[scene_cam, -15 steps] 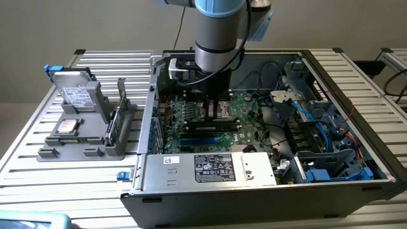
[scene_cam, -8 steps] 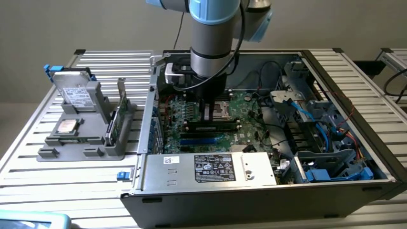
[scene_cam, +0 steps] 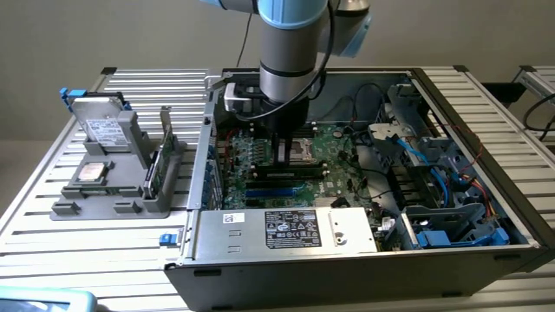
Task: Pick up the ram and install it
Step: 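Press down the ram until it locks into place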
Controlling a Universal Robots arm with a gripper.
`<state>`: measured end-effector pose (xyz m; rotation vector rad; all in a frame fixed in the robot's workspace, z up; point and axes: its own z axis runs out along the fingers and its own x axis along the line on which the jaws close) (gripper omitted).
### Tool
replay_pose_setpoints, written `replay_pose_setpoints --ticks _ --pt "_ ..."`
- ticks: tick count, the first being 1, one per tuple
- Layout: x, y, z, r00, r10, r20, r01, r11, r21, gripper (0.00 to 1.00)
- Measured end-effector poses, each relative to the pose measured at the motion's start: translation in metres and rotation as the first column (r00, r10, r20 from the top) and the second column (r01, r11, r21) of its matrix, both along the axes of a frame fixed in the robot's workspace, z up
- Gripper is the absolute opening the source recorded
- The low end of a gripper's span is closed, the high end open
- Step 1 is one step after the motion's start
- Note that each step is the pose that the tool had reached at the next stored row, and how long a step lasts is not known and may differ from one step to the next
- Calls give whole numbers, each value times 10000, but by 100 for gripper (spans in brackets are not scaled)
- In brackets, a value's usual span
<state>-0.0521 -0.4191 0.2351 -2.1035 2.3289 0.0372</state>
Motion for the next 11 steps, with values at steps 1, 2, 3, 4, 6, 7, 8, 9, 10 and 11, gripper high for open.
replay_pose_setpoints --ticks 1,2,3,4,6,7,8,9,10,11 --pt "1 -4 45 10000 0 -2 0 10000 -1 11" --pt "1 -6 90 10000 -3 -7 3 10000 0 11" --pt "1 -9 135 10000 -7 -14 7 10000 -3 11" --pt "0 -10 181 10000 -11 -18 11 10000 0 11" --pt "3 -13 273 10000 -14 -26 14 10000 -1 11" --pt "5 -15 317 10000 -13 -28 13 10000 -3 11" --pt "10 -20 363 10000 -14 -29 14 10000 -2 11" --pt "19 -26 408 10000 -14 -30 14 10000 -3 11" --pt "29 -36 453 10000 -14 -30 14 10000 -1 11" --pt "40 -48 501 10000 -14 -31 14 10000 -2 11"
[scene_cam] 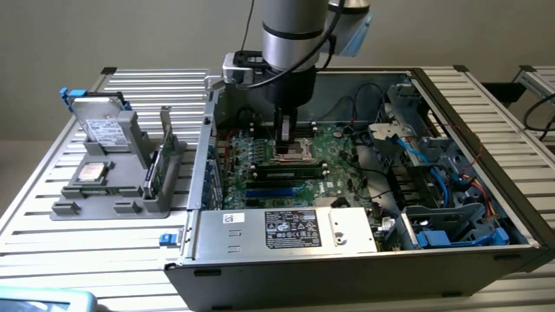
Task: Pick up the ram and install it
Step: 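Press down the ram until it locks into place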
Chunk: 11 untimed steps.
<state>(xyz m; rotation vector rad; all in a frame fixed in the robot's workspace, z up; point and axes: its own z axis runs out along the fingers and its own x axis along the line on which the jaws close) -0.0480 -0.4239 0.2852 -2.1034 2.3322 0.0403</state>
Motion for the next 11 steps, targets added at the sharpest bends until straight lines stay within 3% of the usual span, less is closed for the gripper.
replay_pose_setpoints --ticks 6,11 --pt "103 -83 266 10000 0 -7 0 10000 9 11" --pt "266 -148 351 10000 -1 -22 1 10000 29 11"
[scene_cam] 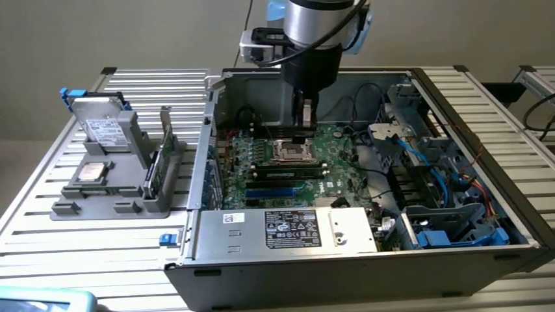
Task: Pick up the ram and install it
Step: 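Press down the ram until it locks into place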
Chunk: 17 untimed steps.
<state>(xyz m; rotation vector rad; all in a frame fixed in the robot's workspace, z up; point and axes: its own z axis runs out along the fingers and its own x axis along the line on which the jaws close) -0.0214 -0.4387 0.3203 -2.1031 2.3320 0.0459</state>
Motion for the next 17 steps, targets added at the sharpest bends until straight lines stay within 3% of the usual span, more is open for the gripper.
replay_pose_setpoints --ticks 2,17 --pt "71 -10 7 10000 3 -9 -3 10000 10 11" --pt "72 -89 6 9999 5 -123 -3 9999 120 11"
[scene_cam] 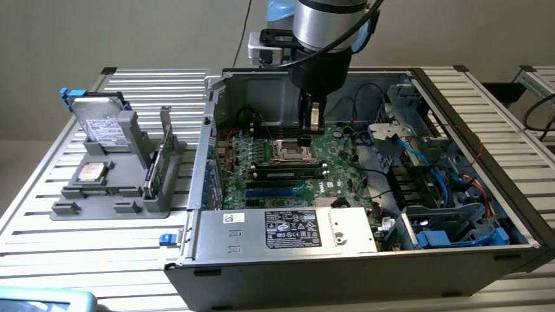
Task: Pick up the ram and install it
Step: 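Press down the ram until it locks into place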
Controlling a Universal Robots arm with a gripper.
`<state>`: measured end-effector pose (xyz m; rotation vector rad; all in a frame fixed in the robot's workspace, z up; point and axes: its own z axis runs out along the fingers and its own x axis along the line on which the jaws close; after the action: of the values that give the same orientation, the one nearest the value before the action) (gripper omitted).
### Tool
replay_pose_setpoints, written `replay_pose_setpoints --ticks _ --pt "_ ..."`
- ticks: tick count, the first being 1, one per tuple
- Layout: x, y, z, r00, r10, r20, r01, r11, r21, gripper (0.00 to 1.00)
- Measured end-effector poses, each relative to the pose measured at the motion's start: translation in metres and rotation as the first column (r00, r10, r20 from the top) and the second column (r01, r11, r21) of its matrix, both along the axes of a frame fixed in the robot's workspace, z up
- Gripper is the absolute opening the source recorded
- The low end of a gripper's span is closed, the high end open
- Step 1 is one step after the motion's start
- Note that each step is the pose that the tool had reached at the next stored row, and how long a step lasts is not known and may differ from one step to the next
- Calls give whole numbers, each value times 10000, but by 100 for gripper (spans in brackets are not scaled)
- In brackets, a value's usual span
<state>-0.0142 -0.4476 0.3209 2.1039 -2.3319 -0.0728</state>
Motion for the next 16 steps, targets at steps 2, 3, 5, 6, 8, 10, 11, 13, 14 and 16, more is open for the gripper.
replay_pose_setpoints --ticks 2,3,5,6,8,10,11,13,14,16 --pt "0 -10 0 10000 0 -15 0 10000 15 11" --pt "0 -16 0 10000 0 -23 0 10000 21 11" --pt "0 -26 0 10000 0 -39 0 10000 38 11" --pt "0 -31 -1 10000 0 -46 0 10000 45 11" --pt "0 -42 0 10000 0 -62 1 10000 59 11" --pt "0 -52 0 10000 0 -78 1 10000 73 11" --pt "0 -57 0 10000 0 -85 0 10000 80 11" --pt "0 -63 0 10000 0 -94 1 10000 89 11" --pt "0 -63 0 10000 0 -95 1 10000 89 11" --pt "0 -63 0 10000 0 -95 0 10000 89 11"
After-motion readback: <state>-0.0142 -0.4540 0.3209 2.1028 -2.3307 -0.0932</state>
